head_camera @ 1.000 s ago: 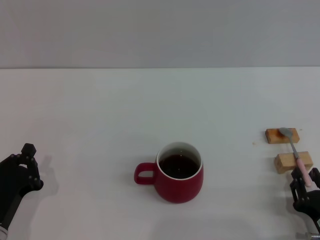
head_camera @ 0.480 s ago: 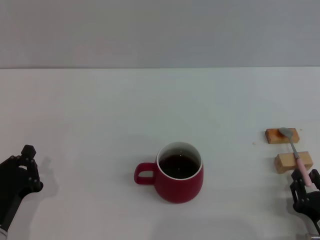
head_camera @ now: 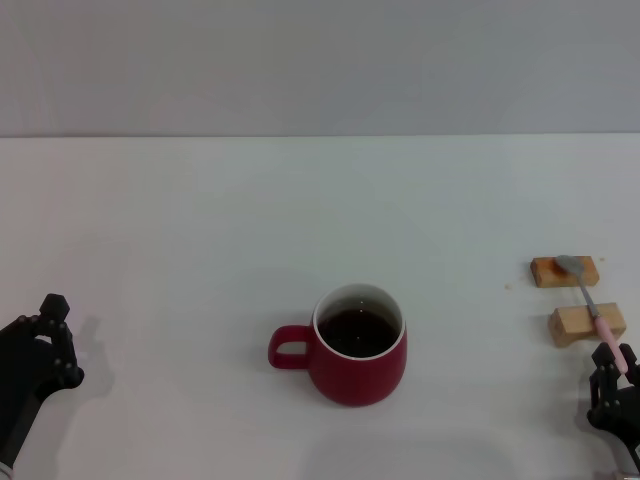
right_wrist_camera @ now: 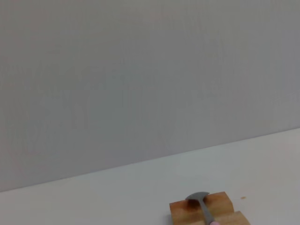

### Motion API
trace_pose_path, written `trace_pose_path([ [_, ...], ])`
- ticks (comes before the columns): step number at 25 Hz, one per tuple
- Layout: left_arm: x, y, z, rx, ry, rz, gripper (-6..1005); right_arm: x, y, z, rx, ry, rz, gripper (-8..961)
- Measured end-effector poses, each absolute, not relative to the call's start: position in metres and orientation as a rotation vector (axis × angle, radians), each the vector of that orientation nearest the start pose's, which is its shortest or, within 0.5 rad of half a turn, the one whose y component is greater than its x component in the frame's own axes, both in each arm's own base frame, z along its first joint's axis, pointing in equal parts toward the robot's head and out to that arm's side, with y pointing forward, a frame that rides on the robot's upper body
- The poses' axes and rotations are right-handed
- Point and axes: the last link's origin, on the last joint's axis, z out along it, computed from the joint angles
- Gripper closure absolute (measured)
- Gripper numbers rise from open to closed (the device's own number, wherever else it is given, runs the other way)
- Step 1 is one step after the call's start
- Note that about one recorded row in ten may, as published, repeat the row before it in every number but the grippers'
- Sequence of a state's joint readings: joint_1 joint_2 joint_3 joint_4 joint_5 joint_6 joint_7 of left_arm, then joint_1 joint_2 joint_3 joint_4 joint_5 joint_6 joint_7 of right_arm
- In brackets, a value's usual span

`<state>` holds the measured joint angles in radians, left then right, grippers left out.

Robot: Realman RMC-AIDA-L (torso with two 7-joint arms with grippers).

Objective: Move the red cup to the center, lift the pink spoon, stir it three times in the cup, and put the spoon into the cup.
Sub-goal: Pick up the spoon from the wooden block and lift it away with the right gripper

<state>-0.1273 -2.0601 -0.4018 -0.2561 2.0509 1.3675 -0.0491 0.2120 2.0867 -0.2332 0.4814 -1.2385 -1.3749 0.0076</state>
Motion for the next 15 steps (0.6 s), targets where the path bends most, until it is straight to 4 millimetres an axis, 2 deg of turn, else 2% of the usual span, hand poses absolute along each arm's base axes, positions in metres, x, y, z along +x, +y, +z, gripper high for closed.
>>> trace_pose_path([
  [5,-0.361,0.2105,-0.0375,-1.654,-0.558,-0.645,990,0.3434,0.1903,-0.086,-1.562,0.891,0.663,769],
  [9,-0.361,0.2105,-0.0375,-1.654,-0.558,-0.645,990,0.3426,0.1904,-0.0856,-1.561,0.881,0.664,864],
  [15,-0.3599,0.2121,-0.0375,-1.656,-0.554,-0.648,990,0.3435,0.192,-0.0838,-1.552,0.875,0.661,881],
])
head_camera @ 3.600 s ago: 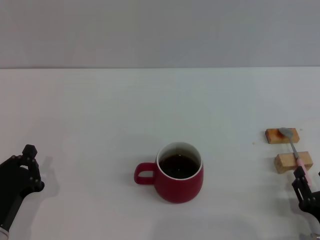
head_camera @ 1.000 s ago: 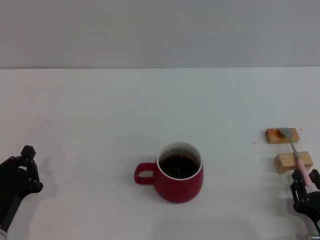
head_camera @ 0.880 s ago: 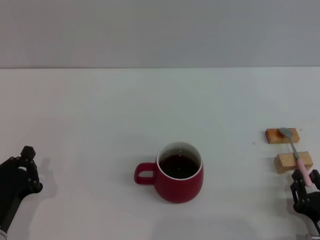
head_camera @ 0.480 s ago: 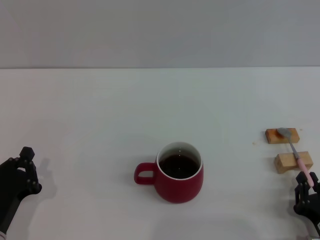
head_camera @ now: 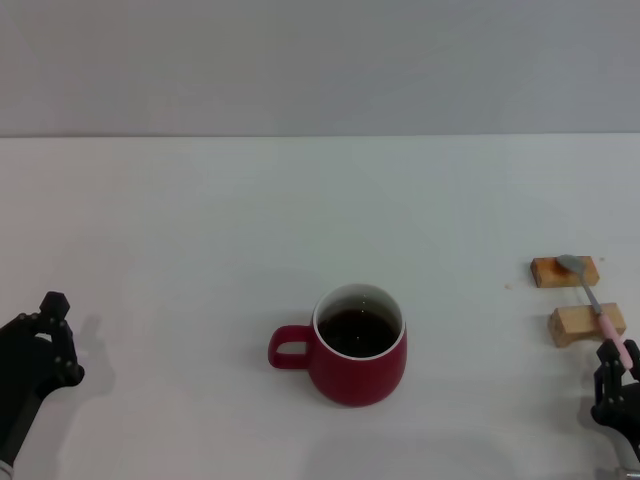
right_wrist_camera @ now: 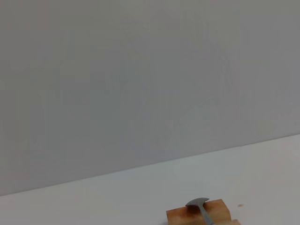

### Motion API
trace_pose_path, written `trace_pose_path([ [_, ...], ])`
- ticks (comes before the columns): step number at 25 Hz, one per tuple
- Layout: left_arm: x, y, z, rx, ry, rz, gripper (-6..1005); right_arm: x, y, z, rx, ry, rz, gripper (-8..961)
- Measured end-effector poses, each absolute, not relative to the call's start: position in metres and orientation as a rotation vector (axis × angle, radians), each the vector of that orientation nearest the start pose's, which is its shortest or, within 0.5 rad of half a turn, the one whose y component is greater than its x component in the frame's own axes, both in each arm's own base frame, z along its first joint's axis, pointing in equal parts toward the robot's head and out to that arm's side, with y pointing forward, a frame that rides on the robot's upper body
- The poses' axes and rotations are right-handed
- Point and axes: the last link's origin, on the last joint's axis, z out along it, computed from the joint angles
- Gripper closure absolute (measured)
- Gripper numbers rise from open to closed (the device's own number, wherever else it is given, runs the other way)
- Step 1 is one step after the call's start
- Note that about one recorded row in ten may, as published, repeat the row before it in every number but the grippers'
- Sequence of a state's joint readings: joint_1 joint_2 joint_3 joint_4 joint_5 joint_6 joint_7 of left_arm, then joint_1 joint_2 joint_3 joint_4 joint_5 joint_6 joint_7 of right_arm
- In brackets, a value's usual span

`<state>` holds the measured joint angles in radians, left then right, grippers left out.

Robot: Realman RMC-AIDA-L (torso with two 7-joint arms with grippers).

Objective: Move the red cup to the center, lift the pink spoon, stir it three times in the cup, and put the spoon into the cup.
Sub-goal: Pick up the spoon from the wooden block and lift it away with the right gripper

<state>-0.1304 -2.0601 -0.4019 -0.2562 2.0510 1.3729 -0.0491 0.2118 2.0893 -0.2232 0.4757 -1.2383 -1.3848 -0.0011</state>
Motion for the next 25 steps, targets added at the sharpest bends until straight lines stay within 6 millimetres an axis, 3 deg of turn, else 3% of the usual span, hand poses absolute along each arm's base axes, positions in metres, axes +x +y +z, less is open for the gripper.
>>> trace_pose_path([
  [11,-0.359,0.214,-0.037,-1.653,-0.552,-0.652,989,0.33,0.201,-0.079,-1.55,0.744,0.648,884],
  [25,-0.356,0.221,-0.036,-1.655,-0.535,-0.661,989,0.297,0.214,-0.059,-1.519,0.52,0.814,890],
])
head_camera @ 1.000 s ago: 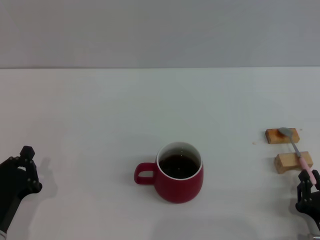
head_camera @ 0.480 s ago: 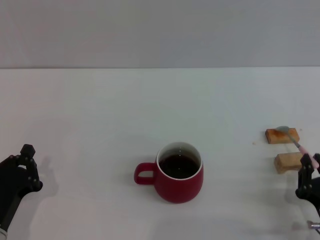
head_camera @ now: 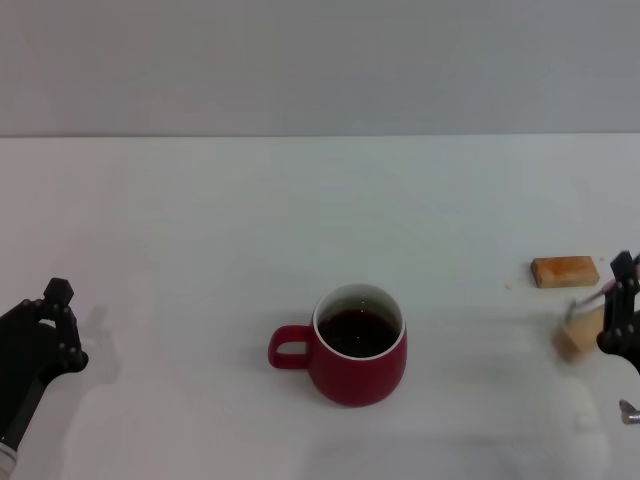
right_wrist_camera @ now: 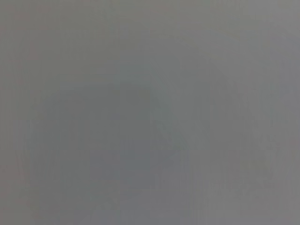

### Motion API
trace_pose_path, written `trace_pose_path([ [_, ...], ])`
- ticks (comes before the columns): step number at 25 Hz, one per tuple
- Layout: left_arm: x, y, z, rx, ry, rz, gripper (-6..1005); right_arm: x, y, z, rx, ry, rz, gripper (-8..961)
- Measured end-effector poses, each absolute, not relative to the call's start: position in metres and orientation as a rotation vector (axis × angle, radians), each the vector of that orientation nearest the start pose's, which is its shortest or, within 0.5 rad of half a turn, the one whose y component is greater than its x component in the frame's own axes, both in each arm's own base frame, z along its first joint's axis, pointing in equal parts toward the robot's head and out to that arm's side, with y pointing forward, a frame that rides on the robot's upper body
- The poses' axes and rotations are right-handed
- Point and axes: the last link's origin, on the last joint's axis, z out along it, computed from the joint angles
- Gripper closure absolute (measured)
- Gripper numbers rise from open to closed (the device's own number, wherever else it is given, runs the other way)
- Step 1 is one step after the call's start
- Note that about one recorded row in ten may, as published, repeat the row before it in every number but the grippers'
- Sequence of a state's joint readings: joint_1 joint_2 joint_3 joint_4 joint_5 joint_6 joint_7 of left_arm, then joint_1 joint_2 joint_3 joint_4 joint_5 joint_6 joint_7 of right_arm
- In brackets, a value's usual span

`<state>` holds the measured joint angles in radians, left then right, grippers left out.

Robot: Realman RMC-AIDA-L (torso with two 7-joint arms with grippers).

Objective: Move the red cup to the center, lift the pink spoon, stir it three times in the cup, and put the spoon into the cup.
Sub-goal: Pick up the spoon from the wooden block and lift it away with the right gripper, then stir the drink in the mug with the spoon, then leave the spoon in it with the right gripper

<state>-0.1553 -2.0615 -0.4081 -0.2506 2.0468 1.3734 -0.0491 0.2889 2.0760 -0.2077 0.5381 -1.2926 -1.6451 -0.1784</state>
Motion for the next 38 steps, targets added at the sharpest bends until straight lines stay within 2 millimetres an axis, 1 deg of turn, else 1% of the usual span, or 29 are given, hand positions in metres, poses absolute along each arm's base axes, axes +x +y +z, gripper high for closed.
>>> trace_pose_path([
  [1,-0.356,0.222,-0.036,-1.656,-0.532,-0.661,989,0.297,0.214,-0.059,-1.519,0.52,0.814,895],
  [4,-0.354,0.226,-0.035,-1.661,-0.522,-0.664,989,0.289,0.217,-0.059,-1.518,0.498,0.851,911],
  [5,-0.354,0.228,-0.035,-1.663,-0.517,-0.662,989,0.283,0.217,-0.059,-1.517,0.49,0.88,916],
  [7,-0.355,0.228,-0.034,-1.664,-0.515,-0.66,989,0.281,0.217,-0.059,-1.517,0.488,0.89,925],
  [10,-0.355,0.231,-0.033,-1.668,-0.505,-0.654,989,0.271,0.215,-0.059,-1.521,0.467,0.948,939],
  [12,-0.355,0.232,-0.032,-1.669,-0.501,-0.652,989,0.268,0.214,-0.059,-1.521,0.463,0.964,939],
  [15,-0.355,0.234,-0.031,-1.67,-0.495,-0.65,989,0.257,0.213,-0.058,-1.517,0.448,1.025,938],
  [18,-0.355,0.236,-0.03,-1.666,-0.493,-0.647,988,0.251,0.213,-0.059,-1.53,0.436,1.055,938],
  [24,-0.356,0.237,-0.028,-1.657,-0.491,-0.643,988,0.229,0.21,-0.059,-1.55,0.377,1.186,938],
  [25,-0.357,0.237,-0.028,-1.653,-0.492,-0.642,988,0.22,0.209,-0.06,-1.558,0.364,1.243,938],
  [26,-0.357,0.237,-0.028,-1.651,-0.493,-0.641,988,0.22,0.209,-0.06,-1.558,0.364,1.243,938],
  [32,-0.359,0.236,-0.025,-1.634,-0.496,-0.64,988,0.199,0.208,-0.062,-1.597,0.331,1.36,938],
  [38,-0.359,0.235,-0.026,-1.632,-0.498,-0.642,988,0.19,0.208,-0.068,-1.638,0.327,1.39,938],
])
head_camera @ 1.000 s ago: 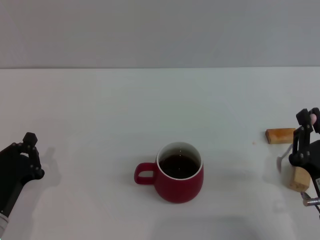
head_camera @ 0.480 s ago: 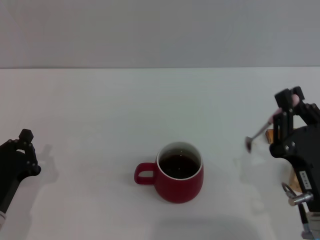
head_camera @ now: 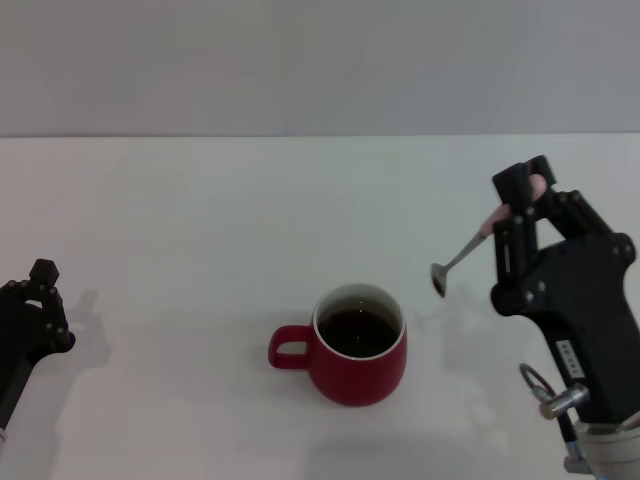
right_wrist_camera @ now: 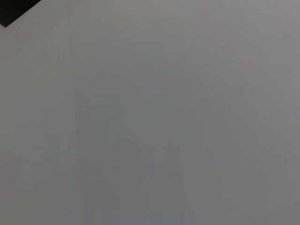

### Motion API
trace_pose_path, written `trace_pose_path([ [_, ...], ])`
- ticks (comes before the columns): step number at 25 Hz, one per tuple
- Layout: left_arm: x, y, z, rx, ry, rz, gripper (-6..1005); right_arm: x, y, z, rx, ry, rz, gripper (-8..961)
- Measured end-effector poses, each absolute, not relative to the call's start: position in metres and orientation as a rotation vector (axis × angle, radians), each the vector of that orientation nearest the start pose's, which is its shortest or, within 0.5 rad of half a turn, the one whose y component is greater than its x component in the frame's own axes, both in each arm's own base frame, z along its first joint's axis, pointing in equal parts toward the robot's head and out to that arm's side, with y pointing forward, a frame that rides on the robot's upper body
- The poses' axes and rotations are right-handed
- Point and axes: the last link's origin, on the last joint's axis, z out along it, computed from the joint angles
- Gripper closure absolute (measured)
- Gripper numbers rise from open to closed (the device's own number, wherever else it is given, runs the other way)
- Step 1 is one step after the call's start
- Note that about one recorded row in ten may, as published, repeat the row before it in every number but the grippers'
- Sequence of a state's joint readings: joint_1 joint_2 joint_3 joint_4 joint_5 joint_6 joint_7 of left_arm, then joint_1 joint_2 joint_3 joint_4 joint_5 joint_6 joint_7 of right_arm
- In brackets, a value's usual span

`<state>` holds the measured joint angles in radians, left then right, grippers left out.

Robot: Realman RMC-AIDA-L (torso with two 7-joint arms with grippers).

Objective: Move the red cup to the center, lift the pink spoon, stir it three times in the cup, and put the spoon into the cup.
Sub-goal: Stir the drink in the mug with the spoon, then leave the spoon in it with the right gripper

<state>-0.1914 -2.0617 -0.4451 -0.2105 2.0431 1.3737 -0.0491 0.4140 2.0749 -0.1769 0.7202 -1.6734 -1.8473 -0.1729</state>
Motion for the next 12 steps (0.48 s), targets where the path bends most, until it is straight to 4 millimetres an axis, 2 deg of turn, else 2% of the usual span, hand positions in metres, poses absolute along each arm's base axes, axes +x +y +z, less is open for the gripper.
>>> trace_pose_path([
  [12,-0.36,0.23,-0.026,-1.628,-0.502,-0.644,987,0.185,0.214,-0.089,-1.771,0.355,1.334,938],
])
